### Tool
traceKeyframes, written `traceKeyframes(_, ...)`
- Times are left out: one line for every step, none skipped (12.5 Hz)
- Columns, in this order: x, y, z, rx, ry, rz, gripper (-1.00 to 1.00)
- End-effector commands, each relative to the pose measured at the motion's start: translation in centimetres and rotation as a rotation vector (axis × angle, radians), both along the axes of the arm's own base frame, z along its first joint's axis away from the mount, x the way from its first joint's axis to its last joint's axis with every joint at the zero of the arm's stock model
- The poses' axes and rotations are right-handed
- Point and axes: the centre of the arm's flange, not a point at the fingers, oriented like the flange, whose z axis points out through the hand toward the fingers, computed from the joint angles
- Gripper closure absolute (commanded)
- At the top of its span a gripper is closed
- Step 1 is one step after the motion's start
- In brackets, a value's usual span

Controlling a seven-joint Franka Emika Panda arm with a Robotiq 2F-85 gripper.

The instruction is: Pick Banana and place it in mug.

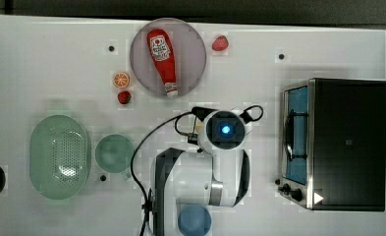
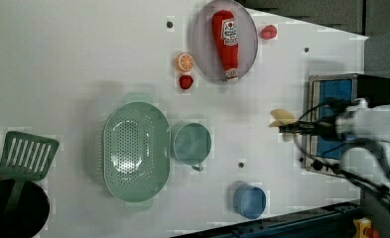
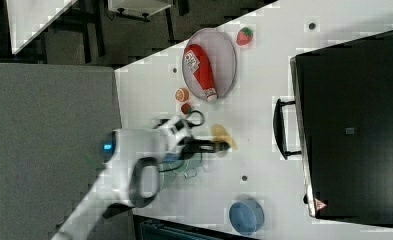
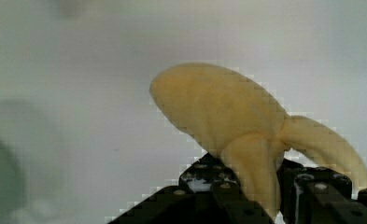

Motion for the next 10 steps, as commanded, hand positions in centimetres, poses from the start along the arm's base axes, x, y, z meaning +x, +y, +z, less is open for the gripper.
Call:
traceKeyframes(0.2, -0.9, 10.6, -0.007, -0.079, 0.026, 0.38)
traceKeyframes(0.0, -0.8, 13.8, -0.006, -0.102, 0.027, 0.38)
traceKeyframes(-0.3, -0.8, 16.9, -0.006, -0.120, 0.027, 0.38)
traceKeyframes(-0.7, -0.8, 19.4, -0.004, -0.115, 0.023, 0.38)
traceKeyframes(-1.0, -0.5, 21.4, -0.002, -0.096, 0.017, 0.38)
traceKeyframes(-1.1, 0.4, 22.9, -0.005, -0.069, 0.009, 0.38)
traceKeyframes(-1.2, 1.9, 23.8, -0.012, -0.038, -0.007, 0.38)
traceKeyframes(-1.3, 3.8, 24.2, -0.021, -0.010, -0.028, 0.38)
traceKeyframes(-1.3, 6.1, 24.2, -0.023, -0.001, -0.045, 0.38)
traceKeyframes(-1.4, 8.6, 23.9, -0.025, 0.003, -0.062, 0.38)
